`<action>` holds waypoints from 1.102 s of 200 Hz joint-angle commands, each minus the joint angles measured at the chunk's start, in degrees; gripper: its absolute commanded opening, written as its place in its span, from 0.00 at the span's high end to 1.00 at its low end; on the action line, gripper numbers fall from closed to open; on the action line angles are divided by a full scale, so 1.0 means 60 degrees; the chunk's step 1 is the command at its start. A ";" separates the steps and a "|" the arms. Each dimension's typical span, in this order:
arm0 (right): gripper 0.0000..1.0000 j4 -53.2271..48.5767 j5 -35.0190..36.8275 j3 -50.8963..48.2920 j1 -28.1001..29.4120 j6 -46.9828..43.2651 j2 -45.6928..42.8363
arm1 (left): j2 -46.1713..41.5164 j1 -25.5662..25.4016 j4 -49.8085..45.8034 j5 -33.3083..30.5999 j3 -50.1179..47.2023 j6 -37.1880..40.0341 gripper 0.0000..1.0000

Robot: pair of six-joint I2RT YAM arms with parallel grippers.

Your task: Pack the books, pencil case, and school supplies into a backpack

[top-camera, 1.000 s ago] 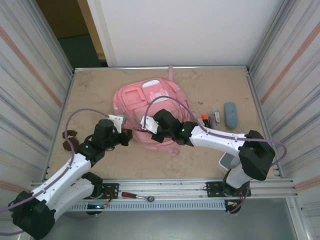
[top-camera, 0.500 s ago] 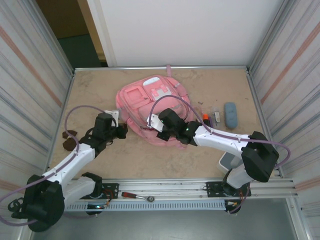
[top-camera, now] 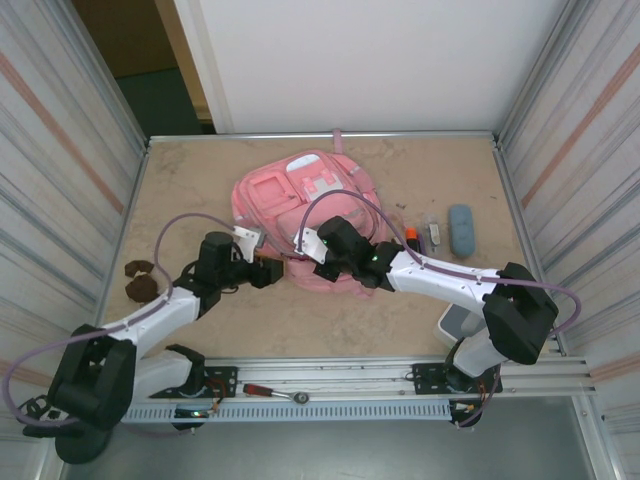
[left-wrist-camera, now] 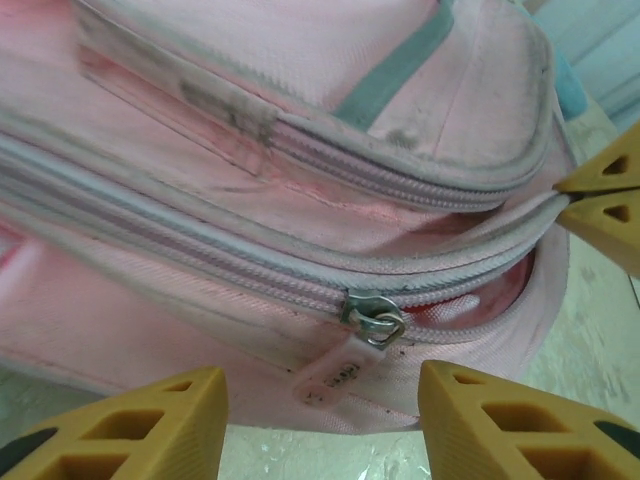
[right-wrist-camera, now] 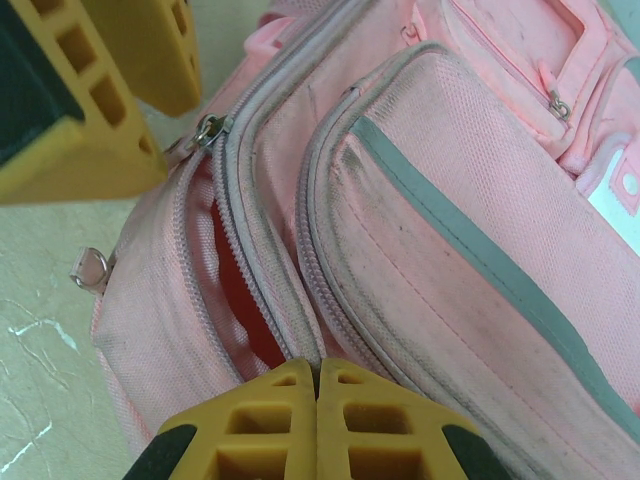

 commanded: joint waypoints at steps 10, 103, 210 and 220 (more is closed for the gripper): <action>1.00 0.0022 0.0392 0.0014 -0.0178 0.0269 -0.0395 | 0.0746 0.0007 0.0696 0.0917 0.0479 0.0737 0.46; 1.00 -0.0021 0.0568 -0.0043 -0.0206 0.0243 -0.0371 | 0.1332 -0.0007 0.1087 0.1007 0.0544 0.0950 0.76; 1.00 -0.0082 0.0641 -0.0234 -0.0390 0.0239 -0.0549 | 0.0570 0.0321 0.0457 -0.1499 0.0351 0.0501 1.00; 1.00 -0.0093 0.0657 -0.0226 -0.0390 0.0239 -0.0560 | 0.0629 0.0380 0.0401 -0.1634 0.0441 0.0492 1.00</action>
